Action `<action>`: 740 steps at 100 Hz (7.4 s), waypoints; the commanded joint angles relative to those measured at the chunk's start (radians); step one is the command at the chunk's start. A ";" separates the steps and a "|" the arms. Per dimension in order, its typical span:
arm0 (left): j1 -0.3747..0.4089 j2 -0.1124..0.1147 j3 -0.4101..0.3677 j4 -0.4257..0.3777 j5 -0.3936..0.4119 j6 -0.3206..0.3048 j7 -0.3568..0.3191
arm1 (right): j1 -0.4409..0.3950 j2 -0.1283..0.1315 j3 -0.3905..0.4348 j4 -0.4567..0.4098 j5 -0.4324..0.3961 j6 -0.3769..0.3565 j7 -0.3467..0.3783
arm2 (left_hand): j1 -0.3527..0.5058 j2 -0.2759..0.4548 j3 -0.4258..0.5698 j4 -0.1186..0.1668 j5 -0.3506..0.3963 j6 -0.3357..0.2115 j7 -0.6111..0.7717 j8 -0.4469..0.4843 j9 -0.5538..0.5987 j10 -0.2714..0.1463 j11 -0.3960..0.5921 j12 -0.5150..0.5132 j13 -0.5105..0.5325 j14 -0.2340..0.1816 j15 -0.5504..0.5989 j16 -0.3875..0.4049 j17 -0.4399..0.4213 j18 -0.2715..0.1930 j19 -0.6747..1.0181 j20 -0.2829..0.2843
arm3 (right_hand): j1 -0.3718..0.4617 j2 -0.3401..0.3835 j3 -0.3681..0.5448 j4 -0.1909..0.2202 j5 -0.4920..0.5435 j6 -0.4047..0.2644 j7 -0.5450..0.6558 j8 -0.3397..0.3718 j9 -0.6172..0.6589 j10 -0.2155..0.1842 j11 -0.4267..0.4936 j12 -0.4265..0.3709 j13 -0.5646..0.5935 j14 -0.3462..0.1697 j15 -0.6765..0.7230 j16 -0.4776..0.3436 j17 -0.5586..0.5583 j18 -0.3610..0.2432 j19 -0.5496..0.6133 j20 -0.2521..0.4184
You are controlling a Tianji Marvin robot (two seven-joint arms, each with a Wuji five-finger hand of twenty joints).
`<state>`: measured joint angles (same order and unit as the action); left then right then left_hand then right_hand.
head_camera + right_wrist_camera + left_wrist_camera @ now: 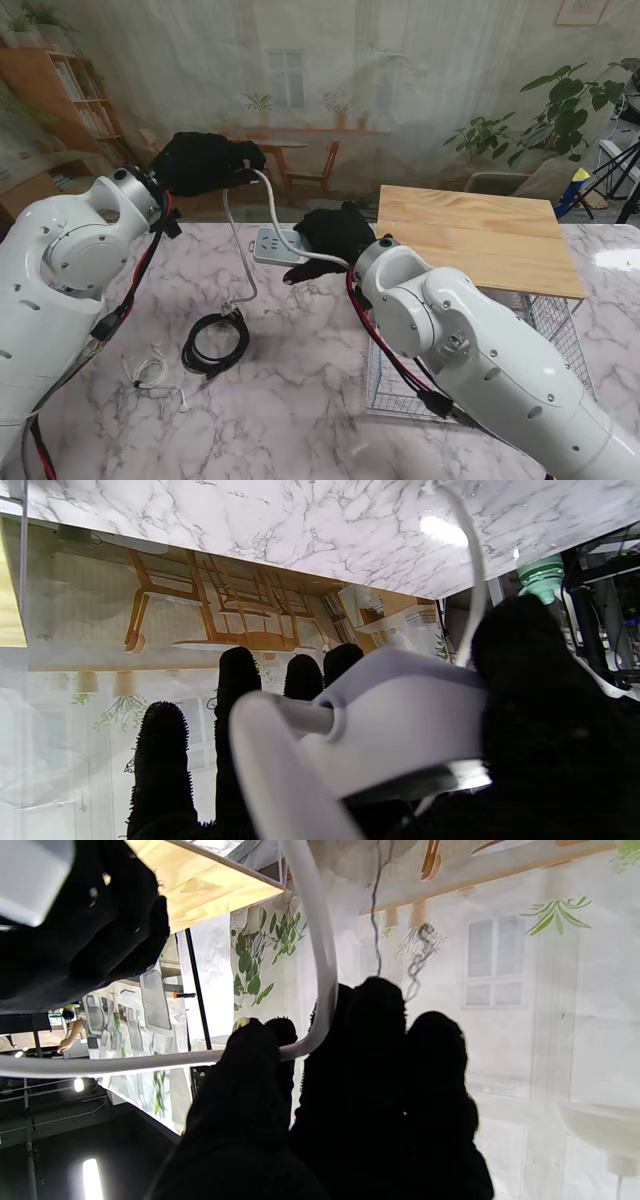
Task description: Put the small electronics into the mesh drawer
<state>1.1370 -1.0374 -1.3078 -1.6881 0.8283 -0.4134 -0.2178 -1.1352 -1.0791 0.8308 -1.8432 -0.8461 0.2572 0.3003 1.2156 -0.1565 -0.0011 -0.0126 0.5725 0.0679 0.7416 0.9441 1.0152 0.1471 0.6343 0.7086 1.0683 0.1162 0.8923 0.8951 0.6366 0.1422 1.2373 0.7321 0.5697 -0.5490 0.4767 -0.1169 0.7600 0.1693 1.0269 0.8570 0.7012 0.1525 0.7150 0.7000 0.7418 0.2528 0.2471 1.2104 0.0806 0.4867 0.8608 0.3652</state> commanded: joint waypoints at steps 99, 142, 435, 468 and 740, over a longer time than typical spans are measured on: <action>-0.030 -0.008 0.003 0.106 -0.003 0.039 0.018 | -0.110 0.000 0.090 -0.049 -0.016 -0.027 -0.057 | 0.045 0.039 0.016 0.014 0.004 -0.053 0.035 -0.030 0.021 0.000 0.029 0.032 0.010 -0.040 0.028 0.024 -0.021 -0.070 0.013 0.040 | 0.133 0.212 0.404 0.029 0.145 -0.099 0.056 0.010 0.020 -0.021 0.029 0.016 0.024 -0.008 0.076 0.022 -0.006 0.001 -0.001 0.000; -0.042 -0.015 0.018 0.102 -0.022 0.022 0.043 | -0.119 0.000 0.072 -0.047 0.019 -0.061 -0.061 | 0.047 0.039 0.017 0.015 0.002 -0.054 0.041 -0.034 0.024 0.003 0.033 0.035 0.016 -0.045 0.033 0.026 -0.013 -0.074 0.016 0.043 | 0.135 0.208 0.405 0.029 0.144 -0.099 0.055 0.012 0.024 -0.021 0.030 0.017 0.027 -0.010 0.077 0.023 -0.007 0.003 -0.001 0.000; -0.037 -0.014 0.299 0.279 -0.213 0.132 -0.084 | -0.206 -0.045 0.194 -0.132 0.132 0.051 -0.259 | 0.074 0.067 0.111 0.009 -0.018 0.132 -0.428 -0.394 -0.265 0.082 -0.376 -0.478 -0.155 0.030 -0.465 -0.342 -0.127 -0.036 -0.227 -0.199 | 0.146 0.203 0.408 0.020 0.151 -0.089 0.044 0.010 0.043 -0.015 0.047 0.033 0.049 0.000 0.088 0.033 -0.007 0.004 -0.007 0.001; -0.023 0.004 0.313 0.232 -0.230 0.081 -0.159 | -0.188 -0.050 0.193 -0.122 0.128 0.070 -0.272 | 0.075 0.091 0.190 -0.026 0.073 0.096 -0.275 -0.361 -0.148 0.126 -0.331 -0.456 -0.082 0.029 -0.471 -0.397 -0.070 -0.026 -0.178 -0.221 | 0.148 0.208 0.401 0.016 0.148 -0.090 0.042 0.010 0.043 -0.015 0.048 0.034 0.050 -0.002 0.088 0.034 -0.007 0.004 -0.009 0.001; 0.197 0.015 -0.025 -0.207 -0.110 -0.250 -0.067 | -0.074 -0.042 0.062 0.108 0.034 0.067 -0.249 | 0.069 0.004 0.045 0.020 0.155 -0.109 -0.010 -0.205 0.056 0.044 -0.091 -0.016 0.116 -0.064 -0.001 0.007 0.198 -0.081 0.121 -0.065 | 0.157 0.215 0.379 0.009 0.139 -0.096 0.041 -0.002 0.047 -0.022 0.060 0.035 0.053 -0.006 0.090 0.034 -0.012 0.007 -0.034 0.009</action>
<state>1.3705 -1.0180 -1.3251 -1.8771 0.7183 -0.6824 -0.2821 -1.1921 -1.1227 0.9012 -1.7392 -0.8094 0.3351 0.0487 1.2048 -0.1701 -0.0125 -0.0130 0.7053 0.1204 0.6804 0.7086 1.0527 0.1632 0.5143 0.6760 1.1468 0.1042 0.8180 0.8764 0.8051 0.1397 1.3022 0.6320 0.5690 -0.5719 0.5141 -0.1164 0.7996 0.2185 1.0271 0.8572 0.7386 0.1630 0.7446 0.7244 0.7710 0.2524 0.2737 1.2253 0.0826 0.4866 0.8469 0.3652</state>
